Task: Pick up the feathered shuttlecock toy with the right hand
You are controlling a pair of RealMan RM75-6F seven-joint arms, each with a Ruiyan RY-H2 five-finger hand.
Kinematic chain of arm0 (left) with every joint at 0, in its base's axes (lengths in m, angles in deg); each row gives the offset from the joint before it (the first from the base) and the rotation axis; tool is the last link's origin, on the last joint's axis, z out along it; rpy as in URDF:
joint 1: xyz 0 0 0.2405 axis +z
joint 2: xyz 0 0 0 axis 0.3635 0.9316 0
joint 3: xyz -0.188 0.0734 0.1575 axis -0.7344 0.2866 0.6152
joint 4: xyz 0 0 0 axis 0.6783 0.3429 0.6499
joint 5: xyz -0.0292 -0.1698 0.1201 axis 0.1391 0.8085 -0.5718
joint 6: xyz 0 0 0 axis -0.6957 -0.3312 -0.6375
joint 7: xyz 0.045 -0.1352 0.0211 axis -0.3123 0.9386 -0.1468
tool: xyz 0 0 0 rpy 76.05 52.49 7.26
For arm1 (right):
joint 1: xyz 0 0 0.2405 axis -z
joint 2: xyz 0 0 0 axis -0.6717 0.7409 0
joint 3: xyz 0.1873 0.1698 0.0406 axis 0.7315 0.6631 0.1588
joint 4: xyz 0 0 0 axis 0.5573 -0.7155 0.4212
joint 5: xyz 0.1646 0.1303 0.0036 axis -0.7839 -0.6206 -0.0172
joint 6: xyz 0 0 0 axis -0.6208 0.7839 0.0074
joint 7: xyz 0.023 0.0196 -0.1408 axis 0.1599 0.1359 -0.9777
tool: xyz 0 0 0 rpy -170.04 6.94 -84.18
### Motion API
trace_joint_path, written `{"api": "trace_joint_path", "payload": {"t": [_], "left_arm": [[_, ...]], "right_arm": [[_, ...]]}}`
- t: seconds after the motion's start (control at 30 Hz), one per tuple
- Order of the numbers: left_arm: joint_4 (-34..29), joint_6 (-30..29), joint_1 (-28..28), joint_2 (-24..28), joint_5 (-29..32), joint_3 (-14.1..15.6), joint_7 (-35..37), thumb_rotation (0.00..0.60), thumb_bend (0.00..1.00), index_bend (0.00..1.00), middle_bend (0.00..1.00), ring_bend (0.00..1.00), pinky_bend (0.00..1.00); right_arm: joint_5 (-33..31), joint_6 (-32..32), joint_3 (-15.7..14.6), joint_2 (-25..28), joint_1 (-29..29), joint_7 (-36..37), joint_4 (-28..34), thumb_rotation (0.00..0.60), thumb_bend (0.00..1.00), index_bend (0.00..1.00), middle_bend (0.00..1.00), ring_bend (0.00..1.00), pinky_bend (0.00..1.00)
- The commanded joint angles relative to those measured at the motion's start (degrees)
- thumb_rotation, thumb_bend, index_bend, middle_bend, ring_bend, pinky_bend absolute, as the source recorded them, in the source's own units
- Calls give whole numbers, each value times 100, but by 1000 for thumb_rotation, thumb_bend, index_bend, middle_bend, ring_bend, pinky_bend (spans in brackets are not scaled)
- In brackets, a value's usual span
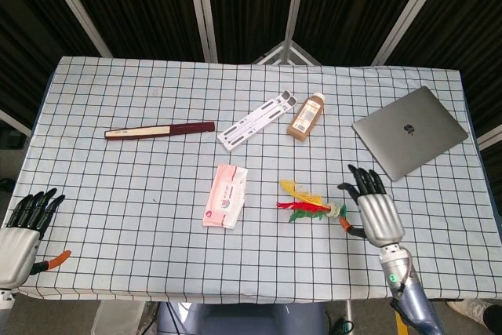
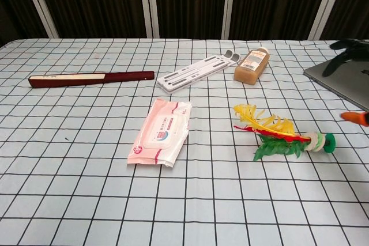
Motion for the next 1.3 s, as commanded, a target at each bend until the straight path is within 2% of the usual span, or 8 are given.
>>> {"api": "trace_joint_path", "payload": {"t": [0.03, 0.27, 0.53, 0.8, 1.07, 1.3], "left_arm": [[-12, 31, -11, 22, 23, -1, 41, 600, 0, 0, 0, 0, 0], [-53, 80, -28, 58, 58, 1, 119, 600, 0, 0, 0, 0, 0], [-99, 116, -41, 87, 86, 1, 177, 600, 0, 0, 0, 0, 0], [-117, 139, -49, 102, 108, -2, 209, 600, 0, 0, 0, 0, 0], [-134, 160, -54, 106, 112, 6, 193, 600, 0, 0, 0, 0, 0], [-151, 171, -53, 107, 119, 10, 169, 600, 0, 0, 0, 0, 0]], "right_arm": [[-420, -195, 241, -746, -434, -481, -271, 600, 312, 422, 160, 0, 0], [-796, -155, 213, -1736, -736, -908, -758, 600, 312, 459, 184, 0, 0], [-1003, -99, 171, -2349, -874, -951, -1306, 600, 323, 488, 197, 0, 0], [-1047, -44, 233, -2547, -946, -794, -1590, 600, 445, 561, 221, 0, 0], [-1042, -11, 174, -2535, -944, -700, -1598, 600, 537, 614, 229, 0, 0], [-1000, 25, 122, -2554, -943, -612, -1525, 600, 548, 625, 232, 0, 0]]}}
